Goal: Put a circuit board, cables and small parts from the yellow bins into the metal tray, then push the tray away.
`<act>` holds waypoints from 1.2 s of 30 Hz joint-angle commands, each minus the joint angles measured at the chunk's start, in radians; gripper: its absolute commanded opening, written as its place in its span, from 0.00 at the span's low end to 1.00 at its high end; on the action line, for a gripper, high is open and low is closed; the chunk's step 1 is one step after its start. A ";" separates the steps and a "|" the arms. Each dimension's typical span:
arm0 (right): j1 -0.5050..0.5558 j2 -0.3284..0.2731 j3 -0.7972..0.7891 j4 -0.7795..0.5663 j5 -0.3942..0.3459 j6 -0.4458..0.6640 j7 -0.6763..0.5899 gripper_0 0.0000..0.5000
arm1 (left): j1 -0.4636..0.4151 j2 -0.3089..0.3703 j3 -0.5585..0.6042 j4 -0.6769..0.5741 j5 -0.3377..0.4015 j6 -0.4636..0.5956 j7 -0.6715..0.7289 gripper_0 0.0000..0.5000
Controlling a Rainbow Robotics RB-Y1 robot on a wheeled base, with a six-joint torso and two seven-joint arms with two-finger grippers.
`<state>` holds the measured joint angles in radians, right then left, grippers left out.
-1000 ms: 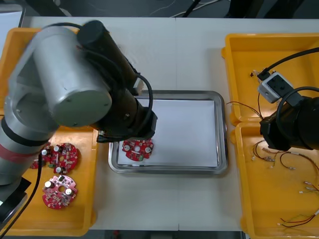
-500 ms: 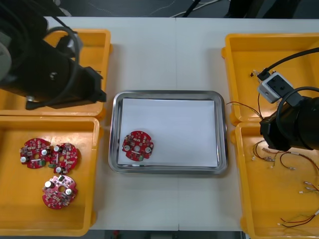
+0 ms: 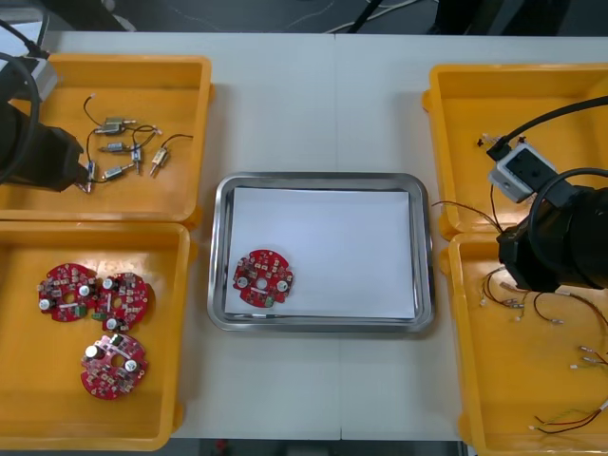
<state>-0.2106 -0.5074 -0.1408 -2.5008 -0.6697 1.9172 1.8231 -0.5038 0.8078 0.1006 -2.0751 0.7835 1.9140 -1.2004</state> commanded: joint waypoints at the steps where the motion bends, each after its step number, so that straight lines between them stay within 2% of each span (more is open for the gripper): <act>1: -0.033 -0.053 0.089 -0.033 -0.017 0.003 -0.045 0.00 | 0.008 0.039 0.027 0.072 -0.061 0.006 -0.027 1.00; 9: -0.078 -0.092 0.236 -0.033 -0.036 0.003 -0.039 0.00 | 0.002 0.039 0.036 0.216 -0.073 -0.087 -0.044 1.00; 19: -0.156 -0.120 0.432 -0.021 -0.017 -0.006 -0.036 0.00 | -0.070 0.027 0.033 0.368 -0.096 -0.098 -0.045 1.00; 24: -0.224 -0.125 0.529 0.030 -0.008 -0.041 -0.031 0.00 | -0.128 0.007 0.033 0.452 -0.121 -0.102 -0.045 1.00; 31: -0.339 -0.115 0.673 0.172 0.007 -0.141 -0.013 0.00 | -0.222 -0.044 0.033 0.561 -0.196 -0.102 -0.036 1.00; 36: -0.368 -0.115 0.739 0.227 0.039 -0.190 0.008 0.00 | -0.259 -0.073 -0.010 0.566 -0.234 -0.102 -0.031 1.00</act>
<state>-0.5380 -0.6059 0.5554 -2.2784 -0.6495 1.7455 1.8235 -0.6967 0.7590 0.1028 -1.5021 0.5737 1.8216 -1.2008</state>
